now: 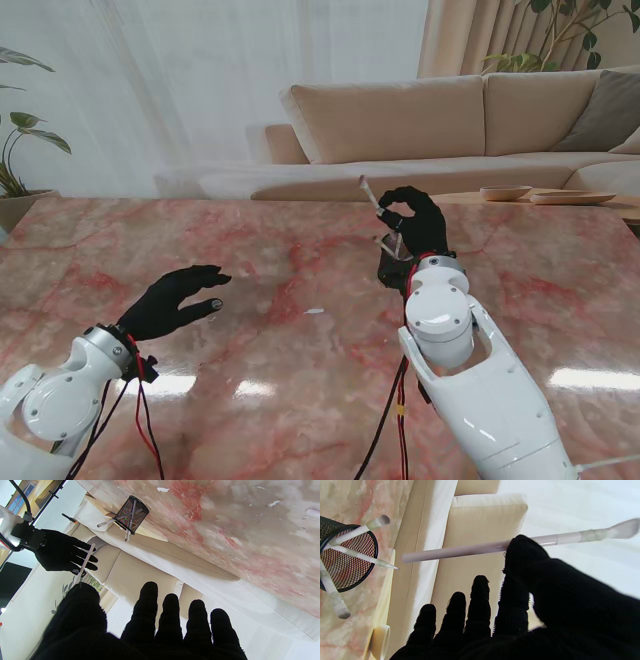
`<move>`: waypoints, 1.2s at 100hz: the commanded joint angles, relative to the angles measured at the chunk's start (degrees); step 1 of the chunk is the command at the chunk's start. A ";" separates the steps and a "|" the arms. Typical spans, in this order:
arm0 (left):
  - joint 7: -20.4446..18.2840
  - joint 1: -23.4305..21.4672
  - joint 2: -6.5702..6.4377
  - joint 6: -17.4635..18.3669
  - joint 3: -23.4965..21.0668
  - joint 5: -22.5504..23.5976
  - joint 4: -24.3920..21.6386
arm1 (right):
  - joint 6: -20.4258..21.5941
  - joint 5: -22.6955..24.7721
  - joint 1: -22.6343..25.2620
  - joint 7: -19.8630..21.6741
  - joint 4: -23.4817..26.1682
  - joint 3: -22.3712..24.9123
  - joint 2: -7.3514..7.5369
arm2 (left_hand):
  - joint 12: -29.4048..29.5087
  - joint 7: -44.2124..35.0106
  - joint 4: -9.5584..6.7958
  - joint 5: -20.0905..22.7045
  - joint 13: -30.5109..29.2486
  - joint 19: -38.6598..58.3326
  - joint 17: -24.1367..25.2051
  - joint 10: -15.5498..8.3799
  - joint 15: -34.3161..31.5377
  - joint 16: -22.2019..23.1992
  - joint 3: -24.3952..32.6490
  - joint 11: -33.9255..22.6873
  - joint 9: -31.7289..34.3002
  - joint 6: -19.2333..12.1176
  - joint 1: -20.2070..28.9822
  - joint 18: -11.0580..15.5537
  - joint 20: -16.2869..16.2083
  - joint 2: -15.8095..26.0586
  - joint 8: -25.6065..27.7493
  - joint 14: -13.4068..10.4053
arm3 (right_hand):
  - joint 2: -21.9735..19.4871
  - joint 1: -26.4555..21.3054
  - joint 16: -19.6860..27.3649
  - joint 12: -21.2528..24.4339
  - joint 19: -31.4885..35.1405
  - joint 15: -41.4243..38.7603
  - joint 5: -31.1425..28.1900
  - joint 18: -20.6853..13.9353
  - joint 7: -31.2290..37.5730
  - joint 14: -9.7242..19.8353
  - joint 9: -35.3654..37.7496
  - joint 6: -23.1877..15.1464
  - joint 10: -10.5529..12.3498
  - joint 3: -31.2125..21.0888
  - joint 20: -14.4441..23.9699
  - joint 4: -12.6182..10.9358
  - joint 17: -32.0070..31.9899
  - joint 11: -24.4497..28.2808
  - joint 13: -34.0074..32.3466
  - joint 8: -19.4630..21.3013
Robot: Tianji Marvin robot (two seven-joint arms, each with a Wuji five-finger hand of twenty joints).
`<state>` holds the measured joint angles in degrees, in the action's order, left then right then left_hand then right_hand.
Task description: Insert makeup brushes into the holder
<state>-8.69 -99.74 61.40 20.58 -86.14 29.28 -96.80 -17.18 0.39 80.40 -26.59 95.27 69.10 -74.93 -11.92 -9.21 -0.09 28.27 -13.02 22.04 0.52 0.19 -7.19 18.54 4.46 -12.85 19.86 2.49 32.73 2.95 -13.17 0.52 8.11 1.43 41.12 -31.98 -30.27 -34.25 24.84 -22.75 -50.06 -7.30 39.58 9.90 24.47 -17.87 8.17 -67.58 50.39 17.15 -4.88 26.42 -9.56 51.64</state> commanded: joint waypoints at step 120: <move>-3.17 1.24 -0.58 -4.38 2.52 -0.03 0.86 | 12.14 -24.63 -10.36 9.87 -27.34 7.37 -1.66 | 0.70 -0.49 0.41 0.57 1.74 -1.92 0.18 -1.05 1.37 -0.56 -2.08 1.46 -1.85 -1.89 0.79 0.75 0.78 0.68 0.55 -2.54 | -1.38 -4.32 4.62 6.76 -11.71 11.20 -6.24 -1.17 11.03 1.51 -1.70 -0.91 0.67 -2.89 -14.86 -2.78 2.54 -5.62 2.11 -1.00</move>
<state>-11.68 -98.33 60.89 16.53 -83.82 29.29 -96.39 -4.73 -24.03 70.53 -17.29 69.17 76.66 -75.89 -11.92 -9.21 -0.09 28.27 -13.02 21.99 0.52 0.19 -7.19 18.54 4.46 -12.85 19.86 2.49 32.73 2.95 -13.17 0.53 8.11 1.43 41.47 -32.74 -26.77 -28.15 14.11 -11.79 -50.12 -7.26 41.48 9.90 22.97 -16.70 8.12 -67.99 36.57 17.08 -2.89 21.02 -8.83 48.94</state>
